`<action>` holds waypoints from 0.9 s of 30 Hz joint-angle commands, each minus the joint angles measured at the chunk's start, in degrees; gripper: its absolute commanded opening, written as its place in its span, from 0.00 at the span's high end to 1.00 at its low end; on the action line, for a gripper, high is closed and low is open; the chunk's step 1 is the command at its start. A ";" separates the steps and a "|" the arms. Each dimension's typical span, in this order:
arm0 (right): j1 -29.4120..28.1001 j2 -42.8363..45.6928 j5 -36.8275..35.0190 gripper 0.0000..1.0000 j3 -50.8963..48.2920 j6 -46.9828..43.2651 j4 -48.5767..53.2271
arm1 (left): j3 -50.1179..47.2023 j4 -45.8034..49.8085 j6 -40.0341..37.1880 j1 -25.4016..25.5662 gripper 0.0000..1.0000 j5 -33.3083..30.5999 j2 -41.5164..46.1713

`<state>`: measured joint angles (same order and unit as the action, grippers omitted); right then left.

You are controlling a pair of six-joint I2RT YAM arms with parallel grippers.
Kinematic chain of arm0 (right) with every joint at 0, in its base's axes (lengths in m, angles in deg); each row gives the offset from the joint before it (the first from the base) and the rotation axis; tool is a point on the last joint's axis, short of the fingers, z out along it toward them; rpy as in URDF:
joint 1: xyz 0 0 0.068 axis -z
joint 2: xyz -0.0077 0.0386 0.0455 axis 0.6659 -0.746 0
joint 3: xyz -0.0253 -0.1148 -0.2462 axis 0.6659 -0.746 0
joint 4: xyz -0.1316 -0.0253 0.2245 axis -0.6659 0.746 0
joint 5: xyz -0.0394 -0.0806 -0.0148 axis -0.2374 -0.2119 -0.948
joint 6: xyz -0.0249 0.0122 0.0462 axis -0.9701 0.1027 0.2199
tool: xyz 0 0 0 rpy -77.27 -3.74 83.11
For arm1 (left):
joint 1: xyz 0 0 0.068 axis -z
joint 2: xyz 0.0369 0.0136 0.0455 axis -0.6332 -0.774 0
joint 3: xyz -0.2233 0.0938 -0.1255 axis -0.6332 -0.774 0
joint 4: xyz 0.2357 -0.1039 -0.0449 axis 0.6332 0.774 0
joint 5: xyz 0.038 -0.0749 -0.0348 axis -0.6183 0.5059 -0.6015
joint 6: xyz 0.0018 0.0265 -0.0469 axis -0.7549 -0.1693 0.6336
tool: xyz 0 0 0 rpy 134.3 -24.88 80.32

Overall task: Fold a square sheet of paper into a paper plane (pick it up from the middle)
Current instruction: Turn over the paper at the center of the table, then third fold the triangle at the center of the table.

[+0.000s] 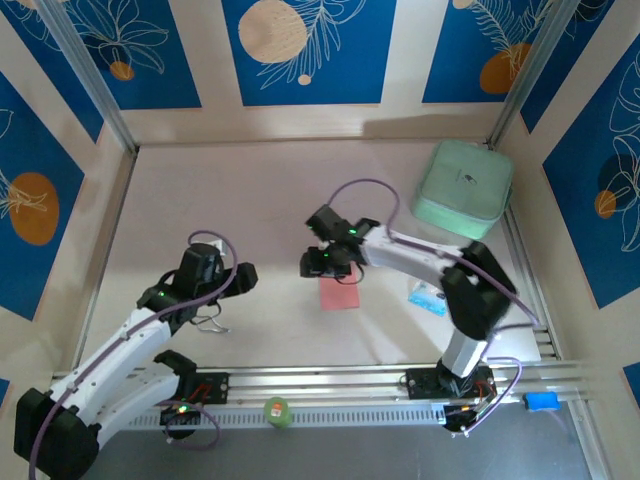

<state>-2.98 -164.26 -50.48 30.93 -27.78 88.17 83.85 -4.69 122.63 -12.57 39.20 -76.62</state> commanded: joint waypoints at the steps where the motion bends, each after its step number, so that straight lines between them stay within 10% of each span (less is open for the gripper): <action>1: 6.11 7.63 8.68 0.59 -12.78 7.52 -13.29 | -0.74 -7.65 1.24 -0.35 0.39 10.62 -2.07; 9: 20.36 9.98 24.83 0.94 -25.71 4.91 -26.15 | -0.21 -20.43 7.63 0.04 0.65 16.89 -15.08; 27: 18.83 -1.51 26.31 0.99 -26.27 3.37 -26.97 | 8.49 -28.33 10.56 5.06 0.66 24.40 -34.57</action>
<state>17.72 -164.48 -25.21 5.32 -24.50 61.42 90.38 -30.24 131.76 -8.63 60.42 -108.88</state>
